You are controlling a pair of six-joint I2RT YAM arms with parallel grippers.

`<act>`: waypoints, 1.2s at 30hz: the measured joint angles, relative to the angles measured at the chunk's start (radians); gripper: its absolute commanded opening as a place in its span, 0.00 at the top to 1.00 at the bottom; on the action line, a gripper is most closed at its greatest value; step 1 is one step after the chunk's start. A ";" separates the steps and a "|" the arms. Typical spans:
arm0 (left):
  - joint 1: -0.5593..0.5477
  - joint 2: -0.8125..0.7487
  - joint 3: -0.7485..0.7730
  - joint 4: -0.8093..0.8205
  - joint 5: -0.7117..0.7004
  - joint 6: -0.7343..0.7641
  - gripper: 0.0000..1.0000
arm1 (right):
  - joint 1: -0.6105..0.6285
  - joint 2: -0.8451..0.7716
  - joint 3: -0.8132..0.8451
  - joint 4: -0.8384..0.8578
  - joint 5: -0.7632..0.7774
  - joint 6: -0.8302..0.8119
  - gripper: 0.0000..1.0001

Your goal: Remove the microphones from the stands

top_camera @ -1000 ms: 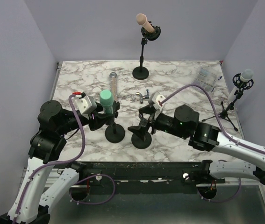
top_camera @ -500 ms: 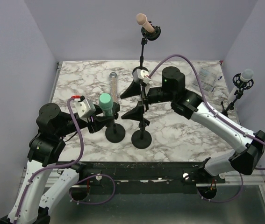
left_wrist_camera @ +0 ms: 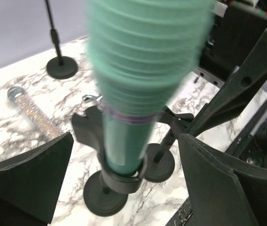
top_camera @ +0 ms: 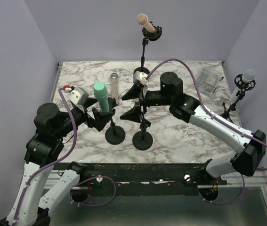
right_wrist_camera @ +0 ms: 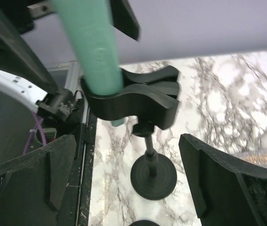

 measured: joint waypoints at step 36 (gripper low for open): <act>-0.398 0.187 0.181 -0.196 -0.856 -0.284 1.00 | 0.000 -0.153 -0.250 0.130 0.359 0.148 0.00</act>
